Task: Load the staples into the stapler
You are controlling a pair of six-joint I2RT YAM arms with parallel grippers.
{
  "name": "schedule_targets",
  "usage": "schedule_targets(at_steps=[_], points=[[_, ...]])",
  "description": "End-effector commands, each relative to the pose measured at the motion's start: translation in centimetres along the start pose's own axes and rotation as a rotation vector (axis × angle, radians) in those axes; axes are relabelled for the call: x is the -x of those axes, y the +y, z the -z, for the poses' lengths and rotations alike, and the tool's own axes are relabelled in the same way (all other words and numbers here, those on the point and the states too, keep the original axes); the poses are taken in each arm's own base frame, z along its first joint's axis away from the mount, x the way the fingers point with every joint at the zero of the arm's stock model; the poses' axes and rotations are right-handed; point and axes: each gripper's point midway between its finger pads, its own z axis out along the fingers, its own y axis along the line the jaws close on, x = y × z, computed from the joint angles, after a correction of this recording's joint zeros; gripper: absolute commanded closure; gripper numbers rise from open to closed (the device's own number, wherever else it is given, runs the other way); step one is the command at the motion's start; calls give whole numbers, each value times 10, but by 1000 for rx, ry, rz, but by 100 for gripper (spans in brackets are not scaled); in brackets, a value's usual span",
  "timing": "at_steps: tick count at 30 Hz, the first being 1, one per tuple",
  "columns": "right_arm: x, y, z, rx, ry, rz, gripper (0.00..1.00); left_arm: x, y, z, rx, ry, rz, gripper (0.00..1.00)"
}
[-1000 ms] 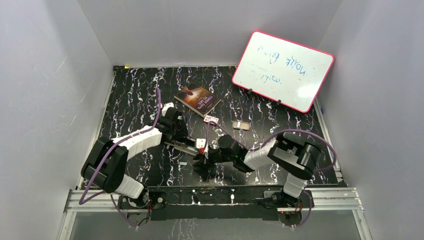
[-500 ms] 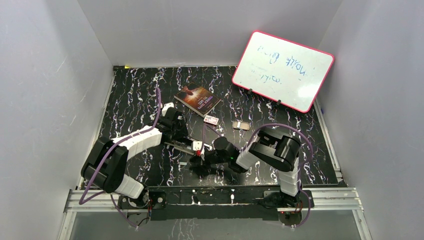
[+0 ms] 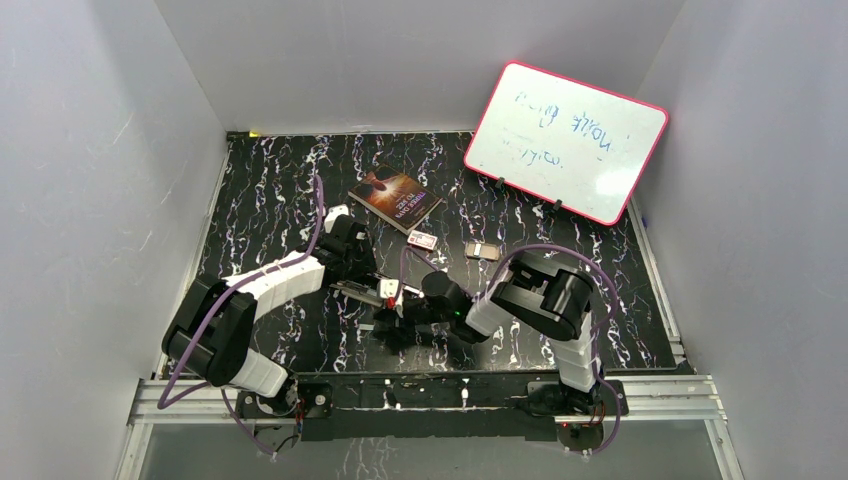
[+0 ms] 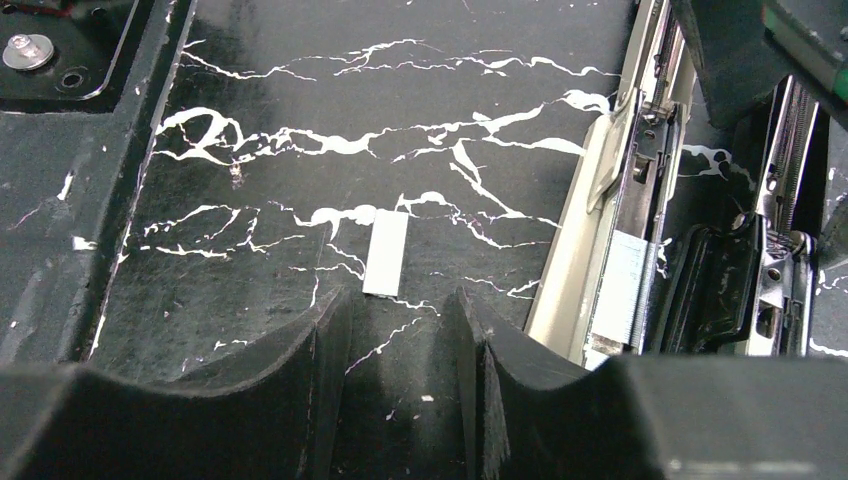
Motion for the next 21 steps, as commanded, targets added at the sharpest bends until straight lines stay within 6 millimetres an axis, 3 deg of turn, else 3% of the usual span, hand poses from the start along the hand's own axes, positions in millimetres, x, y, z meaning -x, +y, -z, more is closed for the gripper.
schedule_targets(at_steps=[1, 9, 21], points=[[2, -4, -7, -9, -5, 40, 51, 2, 6, 6, 25, -13, -23, 36], [0, 1, -10, 7, 7, 38, 53, 1, 6, 7, 25, -15, -24, 35], [-8, 2, -13, 16, 35, 24, 66, 1, 6, 8, 27, -21, -27, 35]])
